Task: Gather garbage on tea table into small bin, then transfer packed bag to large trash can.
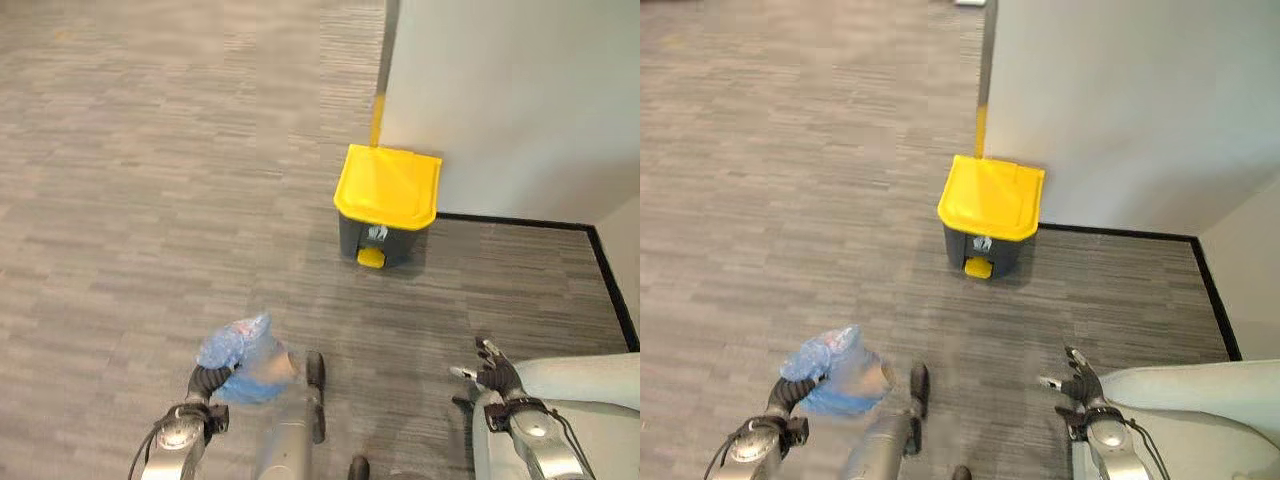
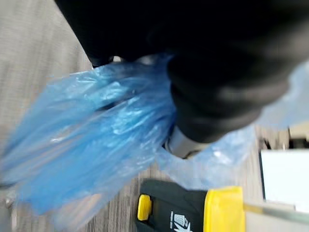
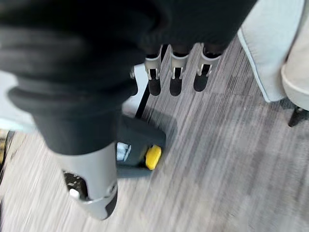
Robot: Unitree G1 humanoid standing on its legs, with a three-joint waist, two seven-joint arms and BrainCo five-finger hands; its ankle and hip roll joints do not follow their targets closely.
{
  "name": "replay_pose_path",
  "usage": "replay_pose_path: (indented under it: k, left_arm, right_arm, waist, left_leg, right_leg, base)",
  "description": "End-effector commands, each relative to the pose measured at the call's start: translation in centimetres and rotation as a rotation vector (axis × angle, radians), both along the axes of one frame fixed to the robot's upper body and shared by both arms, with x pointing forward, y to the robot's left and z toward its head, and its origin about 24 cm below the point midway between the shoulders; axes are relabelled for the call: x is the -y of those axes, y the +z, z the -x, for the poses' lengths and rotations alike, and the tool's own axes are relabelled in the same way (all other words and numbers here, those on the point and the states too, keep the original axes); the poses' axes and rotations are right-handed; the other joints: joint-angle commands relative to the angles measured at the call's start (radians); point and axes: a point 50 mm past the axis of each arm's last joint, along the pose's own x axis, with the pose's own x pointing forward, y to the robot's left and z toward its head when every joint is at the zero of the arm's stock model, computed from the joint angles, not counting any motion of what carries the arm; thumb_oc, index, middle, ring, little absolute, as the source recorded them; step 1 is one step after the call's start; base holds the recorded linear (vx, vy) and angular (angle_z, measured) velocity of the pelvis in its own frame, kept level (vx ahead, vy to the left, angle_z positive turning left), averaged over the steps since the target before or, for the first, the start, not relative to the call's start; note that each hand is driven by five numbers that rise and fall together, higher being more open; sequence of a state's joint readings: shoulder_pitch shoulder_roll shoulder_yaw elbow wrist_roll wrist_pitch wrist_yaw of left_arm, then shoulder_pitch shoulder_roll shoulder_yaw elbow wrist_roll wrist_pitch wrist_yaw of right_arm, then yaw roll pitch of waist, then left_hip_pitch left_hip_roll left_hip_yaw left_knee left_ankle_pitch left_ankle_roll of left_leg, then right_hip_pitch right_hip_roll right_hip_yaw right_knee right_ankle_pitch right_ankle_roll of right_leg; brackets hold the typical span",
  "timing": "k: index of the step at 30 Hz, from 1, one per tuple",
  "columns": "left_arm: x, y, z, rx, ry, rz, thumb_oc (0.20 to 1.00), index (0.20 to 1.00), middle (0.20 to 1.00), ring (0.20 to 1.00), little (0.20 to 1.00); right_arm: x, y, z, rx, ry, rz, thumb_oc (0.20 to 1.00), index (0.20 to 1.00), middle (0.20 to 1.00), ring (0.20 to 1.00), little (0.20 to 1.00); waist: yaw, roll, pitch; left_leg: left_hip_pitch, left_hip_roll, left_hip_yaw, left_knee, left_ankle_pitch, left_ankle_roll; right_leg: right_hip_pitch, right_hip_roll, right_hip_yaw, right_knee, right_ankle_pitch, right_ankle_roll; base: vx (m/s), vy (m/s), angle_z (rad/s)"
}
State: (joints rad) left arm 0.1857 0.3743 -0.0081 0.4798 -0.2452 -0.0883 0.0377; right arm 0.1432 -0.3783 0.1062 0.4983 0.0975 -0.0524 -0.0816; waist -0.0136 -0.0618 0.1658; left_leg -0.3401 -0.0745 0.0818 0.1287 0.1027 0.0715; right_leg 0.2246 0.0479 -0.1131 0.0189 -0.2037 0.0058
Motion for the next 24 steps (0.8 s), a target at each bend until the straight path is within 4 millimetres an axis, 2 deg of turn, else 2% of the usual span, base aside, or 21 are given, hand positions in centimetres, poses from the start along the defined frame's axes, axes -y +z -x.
replay_pose_path:
  k: [1,3,5,8,12,14,16,19,20,22,24]
  left_arm:
    - [-1.1,3.4,-2.8,0.159,-0.051,-0.096,0.2,0.2,0.2,0.2,0.2]
    - [-1.4,3.6,-3.0,0.169,-0.043,-0.106,0.2,0.2,0.2,0.2,0.2]
    - [-1.7,4.0,-3.2,0.179,-0.036,-0.113,0.2,0.2,0.2,0.2,0.2]
    - [-2.0,4.2,-3.5,0.188,-0.022,-0.116,0.2,0.2,0.2,0.2,0.2]
    - [-1.7,4.1,-3.6,0.188,-0.029,-0.108,0.2,0.2,0.2,0.2,0.2]
    - [-1.5,3.7,-3.3,0.173,-0.023,-0.088,0.2,0.2,0.2,0.2,0.2]
    - [-1.4,3.6,-3.3,0.171,-0.022,-0.083,0.2,0.2,0.2,0.2,0.2]
    - [-0.8,3.7,-3.7,0.181,-0.051,-0.081,0.2,0.2,0.2,0.2,0.2]
    - [-0.7,3.6,-3.6,0.175,-0.064,-0.078,0.2,0.2,0.2,0.2,0.2]
    - [-0.3,3.2,-3.4,0.164,-0.071,-0.063,0.2,0.2,0.2,0.2,0.2]
    - [0.0,3.0,-3.3,0.159,-0.076,-0.051,0.2,0.2,0.2,0.2,0.2]
  right_arm:
    - [0.6,2.2,-2.6,0.13,0.0,0.025,1.0,1.0,1.0,1.0,1.0]
    - [0.1,2.2,-2.9,0.132,0.015,0.018,1.0,1.0,1.0,1.0,1.0]
    - [-0.6,2.4,-3.6,0.143,0.044,0.008,1.0,1.0,1.0,1.0,1.0]
    - [-1.4,2.9,-4.5,0.168,0.065,-0.003,1.0,1.0,1.0,1.0,1.0]
    - [-1.4,3.1,-4.7,0.171,0.074,0.002,1.0,1.0,1.0,1.0,1.0]
    - [-1.3,2.8,-4.5,0.155,0.077,0.003,1.0,1.0,1.0,1.0,1.0]
    - [-1.4,2.7,-4.3,0.145,0.082,0.007,1.0,1.0,1.0,1.0,1.0]
    - [-1.0,2.4,-3.7,0.138,0.066,0.003,1.0,1.0,1.0,1.0,1.0]
    - [-0.8,2.3,-3.6,0.134,0.057,0.004,1.0,1.0,1.0,1.0,1.0]
    - [-0.3,2.3,-3.3,0.13,0.041,0.009,1.0,1.0,1.0,1.0,1.0]
    - [0.2,2.3,-3.1,0.122,0.032,0.023,1.0,1.0,1.0,1.0,1.0]
  waist:
    - [0.042,-0.02,0.016]
    - [0.049,-0.032,0.008]
    - [0.058,-0.045,0.006]
    - [0.055,-0.046,0.008]
    - [0.039,-0.029,0.023]
    - [0.014,-0.022,0.046]
    - [0.002,-0.021,0.055]
    - [-0.019,-0.026,0.063]
    - [-0.023,-0.03,0.053]
    - [-0.03,-0.029,0.041]
    - [-0.031,-0.025,0.031]
  left_leg:
    - [0.07,0.063,-0.021,-0.055,-0.04,-0.117]
    - [0.079,0.057,-0.007,-0.033,-0.066,-0.1]
    - [0.1,0.047,0.009,-0.01,-0.11,-0.071]
    - [0.154,0.047,0.038,-0.019,-0.155,-0.048]
    - [0.203,0.048,0.038,-0.039,-0.176,-0.044]
    - [0.285,0.032,0.027,-0.056,-0.214,-0.043]
    - [0.314,0.026,0.019,-0.058,-0.229,-0.046]
    - [0.361,0.009,-0.033,-0.031,-0.282,-0.067]
    - [0.354,0.008,-0.035,-0.012,-0.292,-0.074]
    - [0.343,0.025,-0.021,0.057,-0.321,-0.098]
    - [0.321,0.057,0.001,0.129,-0.3,-0.119]
  right_leg:
    - [-0.145,-0.086,0.03,0.024,0.053,0.069]
    - [-0.143,-0.109,0.039,0.05,0.053,0.09]
    - [-0.183,-0.13,0.069,0.155,0.074,0.114]
    - [-0.278,-0.155,0.032,0.265,0.138,0.141]
    - [-0.356,-0.146,-0.003,0.236,0.135,0.124]
    - [-0.436,-0.143,-0.064,0.127,0.185,0.118]
    - [-0.459,-0.138,-0.083,0.081,0.205,0.125]
    - [-0.47,-0.13,-0.022,0.061,0.23,0.128]
    - [-0.461,-0.138,-0.028,0.055,0.237,0.122]
    - [-0.435,-0.146,-0.057,0.043,0.239,0.108]
    - [-0.399,-0.145,-0.083,0.027,0.227,0.096]
  base:
    - [0.24,0.112,-0.27]
    - [0.26,0.152,-0.16]
    - [0.3,0.204,-0.28]
    - [0.27,0.148,-0.42]
    - [0.18,0.055,-0.24]
    - [0.39,-0.007,-0.18]
    - [0.3,-0.047,-0.07]
    - [0.35,-0.164,0.45]
    - [0.23,-0.162,0.91]
    - [0.2,-0.146,1.0]
    - [0.15,-0.103,0.59]
